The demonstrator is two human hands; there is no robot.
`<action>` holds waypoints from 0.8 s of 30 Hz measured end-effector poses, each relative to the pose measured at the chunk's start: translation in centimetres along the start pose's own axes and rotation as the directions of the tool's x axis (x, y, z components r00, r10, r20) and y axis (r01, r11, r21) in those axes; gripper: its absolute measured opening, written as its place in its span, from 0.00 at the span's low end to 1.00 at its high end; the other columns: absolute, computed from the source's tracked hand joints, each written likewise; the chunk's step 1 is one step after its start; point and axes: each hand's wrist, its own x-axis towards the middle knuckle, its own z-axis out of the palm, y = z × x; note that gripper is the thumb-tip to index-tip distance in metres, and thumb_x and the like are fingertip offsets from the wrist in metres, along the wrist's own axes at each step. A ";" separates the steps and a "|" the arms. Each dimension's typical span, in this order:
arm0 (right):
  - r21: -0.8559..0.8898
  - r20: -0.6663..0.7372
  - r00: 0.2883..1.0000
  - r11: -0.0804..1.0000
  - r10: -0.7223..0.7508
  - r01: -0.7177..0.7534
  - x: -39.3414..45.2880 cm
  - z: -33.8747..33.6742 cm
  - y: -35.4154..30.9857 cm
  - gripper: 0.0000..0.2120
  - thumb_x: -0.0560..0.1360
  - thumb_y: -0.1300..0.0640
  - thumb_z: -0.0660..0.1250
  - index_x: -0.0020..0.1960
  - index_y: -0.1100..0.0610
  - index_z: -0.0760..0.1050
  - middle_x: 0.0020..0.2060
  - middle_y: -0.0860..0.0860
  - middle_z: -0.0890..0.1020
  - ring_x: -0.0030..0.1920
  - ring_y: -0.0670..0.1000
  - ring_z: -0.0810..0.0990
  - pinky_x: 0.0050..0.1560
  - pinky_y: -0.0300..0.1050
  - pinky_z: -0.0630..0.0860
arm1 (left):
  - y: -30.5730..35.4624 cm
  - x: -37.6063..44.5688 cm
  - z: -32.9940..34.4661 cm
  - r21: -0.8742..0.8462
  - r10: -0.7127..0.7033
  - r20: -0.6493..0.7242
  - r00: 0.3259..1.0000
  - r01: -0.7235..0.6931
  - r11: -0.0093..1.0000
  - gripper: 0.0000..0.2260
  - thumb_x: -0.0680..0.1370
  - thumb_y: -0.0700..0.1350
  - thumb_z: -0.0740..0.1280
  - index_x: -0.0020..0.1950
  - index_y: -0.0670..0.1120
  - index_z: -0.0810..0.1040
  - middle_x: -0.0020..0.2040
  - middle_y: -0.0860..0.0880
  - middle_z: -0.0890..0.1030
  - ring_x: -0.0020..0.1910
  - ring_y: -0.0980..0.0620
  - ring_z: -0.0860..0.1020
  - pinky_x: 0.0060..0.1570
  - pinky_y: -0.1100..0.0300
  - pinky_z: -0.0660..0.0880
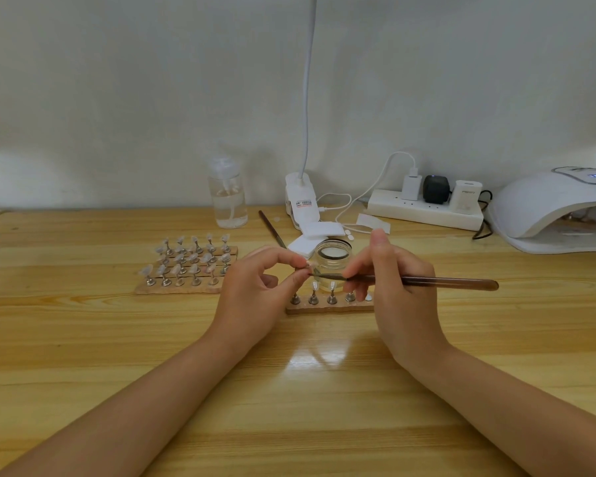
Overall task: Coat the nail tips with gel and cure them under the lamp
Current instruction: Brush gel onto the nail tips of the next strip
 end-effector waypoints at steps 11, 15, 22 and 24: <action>-0.049 0.017 0.999 0.998 -0.037 0.038 0.3 -0.1 0.1 0.18 0.74 0.47 0.56 0.33 0.53 0.76 0.27 0.47 0.79 0.28 0.40 0.74 0.32 0.31 0.71 | 0.2 0.1 0.3 0.008 0.008 -0.027 1.000 -0.007 1.000 0.10 0.71 0.39 0.71 0.41 0.56 0.80 0.39 0.62 0.80 0.36 0.37 0.78 0.34 0.54 0.76; -0.052 0.034 0.999 0.998 -0.033 0.035 0.3 0.1 0.1 0.17 0.73 0.48 0.57 0.33 0.53 0.77 0.27 0.46 0.79 0.29 0.40 0.76 0.33 0.30 0.71 | 0.1 0.1 0.3 0.008 0.016 -0.033 0.999 -0.016 1.000 0.11 0.71 0.39 0.71 0.41 0.56 0.80 0.39 0.63 0.80 0.35 0.39 0.78 0.35 0.55 0.77; -0.005 0.016 1.000 1.000 0.001 -0.001 0.0 0.0 -0.1 0.21 0.75 0.47 0.57 0.28 0.53 0.76 0.25 0.54 0.78 0.25 0.44 0.74 0.29 0.35 0.71 | -0.1 0.1 0.3 0.008 0.014 -0.052 0.999 -0.013 1.000 0.12 0.71 0.39 0.71 0.41 0.58 0.80 0.37 0.66 0.79 0.34 0.42 0.78 0.34 0.58 0.76; -0.003 -0.001 1.000 1.000 0.001 -0.001 0.1 -0.1 -0.1 0.23 0.77 0.47 0.58 0.27 0.54 0.76 0.24 0.56 0.78 0.24 0.45 0.73 0.29 0.38 0.70 | -0.2 0.1 0.3 0.007 0.021 -0.050 0.999 -0.021 1.000 0.11 0.71 0.38 0.71 0.42 0.57 0.80 0.39 0.64 0.80 0.34 0.41 0.78 0.34 0.58 0.75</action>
